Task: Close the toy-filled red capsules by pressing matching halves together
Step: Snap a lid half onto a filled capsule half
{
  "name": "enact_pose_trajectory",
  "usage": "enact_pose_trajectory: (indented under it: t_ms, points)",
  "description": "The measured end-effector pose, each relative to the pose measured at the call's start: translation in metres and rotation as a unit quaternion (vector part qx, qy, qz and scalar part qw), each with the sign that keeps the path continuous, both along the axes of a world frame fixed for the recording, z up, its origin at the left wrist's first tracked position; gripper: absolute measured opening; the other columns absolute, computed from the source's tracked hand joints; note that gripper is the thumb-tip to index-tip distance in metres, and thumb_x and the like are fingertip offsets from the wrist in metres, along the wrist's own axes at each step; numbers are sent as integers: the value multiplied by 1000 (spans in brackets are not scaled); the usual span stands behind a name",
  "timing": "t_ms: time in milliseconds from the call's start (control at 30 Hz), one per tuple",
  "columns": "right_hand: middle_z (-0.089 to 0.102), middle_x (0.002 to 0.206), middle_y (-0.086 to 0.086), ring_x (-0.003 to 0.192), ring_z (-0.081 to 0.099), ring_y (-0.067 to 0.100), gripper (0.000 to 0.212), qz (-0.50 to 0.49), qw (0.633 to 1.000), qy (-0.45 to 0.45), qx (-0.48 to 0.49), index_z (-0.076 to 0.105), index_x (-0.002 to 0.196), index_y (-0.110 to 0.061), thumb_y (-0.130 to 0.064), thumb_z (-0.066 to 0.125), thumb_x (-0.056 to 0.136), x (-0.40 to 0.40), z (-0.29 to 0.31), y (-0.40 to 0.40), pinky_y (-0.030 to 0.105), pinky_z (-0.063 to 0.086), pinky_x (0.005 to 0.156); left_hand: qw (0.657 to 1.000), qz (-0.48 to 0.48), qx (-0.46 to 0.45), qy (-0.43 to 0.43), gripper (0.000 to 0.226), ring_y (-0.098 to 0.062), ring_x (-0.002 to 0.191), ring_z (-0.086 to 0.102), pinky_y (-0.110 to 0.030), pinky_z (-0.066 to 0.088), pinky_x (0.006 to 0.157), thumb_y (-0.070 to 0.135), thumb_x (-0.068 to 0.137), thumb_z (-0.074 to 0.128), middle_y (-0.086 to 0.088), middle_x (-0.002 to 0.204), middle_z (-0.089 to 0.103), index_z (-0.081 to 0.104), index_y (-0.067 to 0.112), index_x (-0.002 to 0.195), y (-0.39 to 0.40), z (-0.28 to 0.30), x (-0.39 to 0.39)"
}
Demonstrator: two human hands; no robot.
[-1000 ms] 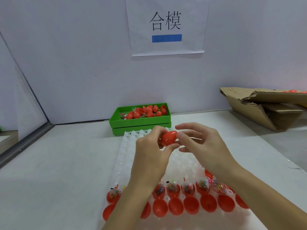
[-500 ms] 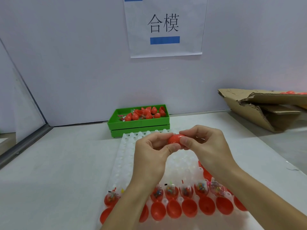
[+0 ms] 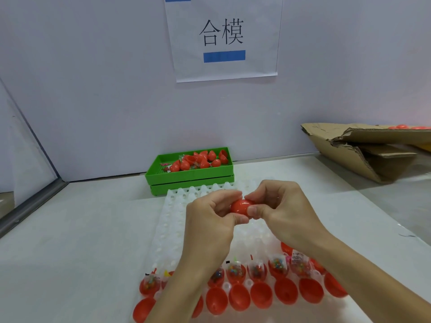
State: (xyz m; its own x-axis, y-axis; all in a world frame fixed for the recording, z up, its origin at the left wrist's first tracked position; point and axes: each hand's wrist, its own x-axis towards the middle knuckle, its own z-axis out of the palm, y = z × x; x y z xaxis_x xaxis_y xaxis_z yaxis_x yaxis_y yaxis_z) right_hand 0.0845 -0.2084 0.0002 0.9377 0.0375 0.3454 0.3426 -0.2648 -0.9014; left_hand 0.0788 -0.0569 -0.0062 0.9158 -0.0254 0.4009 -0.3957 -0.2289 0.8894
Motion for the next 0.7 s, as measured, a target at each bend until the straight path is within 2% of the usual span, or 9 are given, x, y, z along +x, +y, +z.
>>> enact_pose_trajectory:
  t_ms: [67, 133, 200, 267, 400, 467, 533, 600, 700]
  points:
    - [73, 69, -9, 67, 70, 6, 26, -16, 1000, -11, -2, 69, 77, -17, 8, 73, 83, 0, 0, 0, 14, 52, 64, 999, -20, -41, 13, 46, 0, 94, 71, -12, 54, 78, -1, 72, 83, 15, 101, 74, 71, 19, 112, -1, 1, -1]
    - [73, 70, -8, 68, 71, 9, 24, -22, 1000, -16, 11, 68, 78, -15, 8, 73, 83, -1, 0, 0, 17, 54, 66, 998, -28, -58, 12, 41, 0, 97, 70, -12, 54, 80, 11, 75, 82, 14, 106, 73, 69, 22, 113, -1, 3, -2]
    - [74, 72, -6, 69, 73, 13, 24, -22, 999, -13, 25, 68, 79, -15, 9, 73, 83, -1, 1, 0, 21, 57, 69, 997, -15, -74, 14, 38, 0, 95, 71, -13, 55, 77, 8, 79, 80, 13, 110, 73, 68, 24, 112, 0, 3, 0]
    - [75, 75, -6, 71, 74, 14, 24, -17, 999, -14, 30, 69, 80, -16, 8, 73, 83, -2, 3, 0, 22, 59, 70, 993, 0, -113, 41, 39, -4, 89, 73, -15, 56, 72, 9, 77, 82, 9, 105, 74, 67, 22, 110, 1, 2, 1]
    - [75, 77, -5, 71, 74, 14, 24, -12, 998, -29, 45, 71, 80, -18, 7, 74, 82, -4, 5, -1, 22, 59, 71, 967, -59, -216, 121, 38, -19, 96, 74, -27, 59, 80, 21, 65, 81, -3, 97, 78, 76, 13, 101, 3, 0, 3]
    - [75, 76, -4, 70, 74, 15, 24, -11, 998, -32, 47, 71, 79, -16, 7, 75, 81, -5, 6, -1, 22, 60, 70, 970, -58, -206, 114, 31, -17, 94, 74, -26, 60, 81, 19, 67, 80, -2, 95, 78, 78, 17, 98, 3, 0, 2]
    - [75, 73, -2, 67, 73, 15, 25, -12, 998, -30, 47, 72, 76, -15, 9, 76, 79, -4, 5, -1, 22, 59, 68, 984, -18, -158, 85, 23, -10, 90, 74, -23, 59, 80, 12, 73, 80, 5, 89, 78, 78, 26, 91, 3, 1, 2]
    - [75, 71, 1, 65, 73, 16, 26, -14, 999, -29, 42, 72, 73, -14, 11, 77, 77, -4, 3, 0, 23, 59, 67, 992, 13, -112, 59, 29, -2, 85, 73, -16, 57, 76, 4, 76, 79, 14, 83, 77, 78, 31, 88, 2, 1, 1]
    - [75, 69, 4, 64, 74, 19, 32, -9, 998, -41, 38, 72, 70, -15, 17, 75, 75, -2, 1, 1, 27, 61, 69, 996, 34, -76, 31, 31, 1, 83, 72, -12, 55, 72, -2, 77, 78, 20, 79, 75, 77, 28, 88, 2, 2, 0]
